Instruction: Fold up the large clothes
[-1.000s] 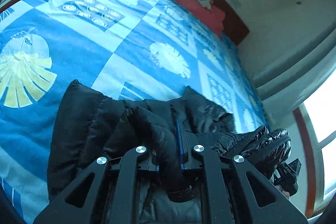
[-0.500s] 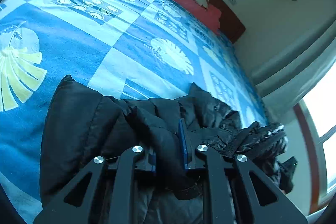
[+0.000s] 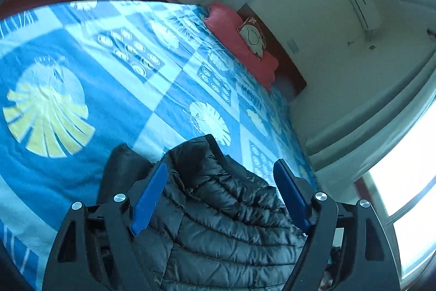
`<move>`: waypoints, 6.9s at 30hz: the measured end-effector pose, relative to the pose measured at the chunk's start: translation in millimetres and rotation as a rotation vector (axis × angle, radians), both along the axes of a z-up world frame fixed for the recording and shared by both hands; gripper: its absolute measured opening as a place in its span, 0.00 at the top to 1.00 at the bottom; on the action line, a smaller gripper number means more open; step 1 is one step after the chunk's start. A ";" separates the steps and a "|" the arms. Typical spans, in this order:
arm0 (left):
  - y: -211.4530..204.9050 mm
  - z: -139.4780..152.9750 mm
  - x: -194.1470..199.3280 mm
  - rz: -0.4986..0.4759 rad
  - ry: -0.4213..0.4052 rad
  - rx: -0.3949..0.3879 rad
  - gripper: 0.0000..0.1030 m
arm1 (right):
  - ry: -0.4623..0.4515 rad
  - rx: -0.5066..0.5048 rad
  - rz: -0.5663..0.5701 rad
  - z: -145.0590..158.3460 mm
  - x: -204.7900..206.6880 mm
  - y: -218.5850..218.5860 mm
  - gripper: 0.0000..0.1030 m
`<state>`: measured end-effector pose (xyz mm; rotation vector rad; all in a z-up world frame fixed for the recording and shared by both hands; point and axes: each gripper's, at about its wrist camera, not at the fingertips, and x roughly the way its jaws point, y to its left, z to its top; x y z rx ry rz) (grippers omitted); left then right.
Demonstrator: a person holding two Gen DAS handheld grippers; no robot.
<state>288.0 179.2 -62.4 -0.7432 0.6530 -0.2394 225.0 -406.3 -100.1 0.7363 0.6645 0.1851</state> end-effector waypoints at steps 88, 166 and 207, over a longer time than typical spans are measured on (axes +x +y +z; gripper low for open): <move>0.0 -46.9 -168.7 0.137 0.224 0.231 0.20 | 0.220 -0.366 -0.091 -14.8 -155.4 -9.5 0.27; 0.6 -17.1 -153.4 -0.046 0.225 0.450 0.30 | 0.119 -0.480 0.220 48.0 -87.0 190.8 0.60; -29.1 -74.4 -61.8 -0.300 0.354 0.349 0.56 | 0.171 -0.633 0.206 -11.5 -73.8 229.3 0.59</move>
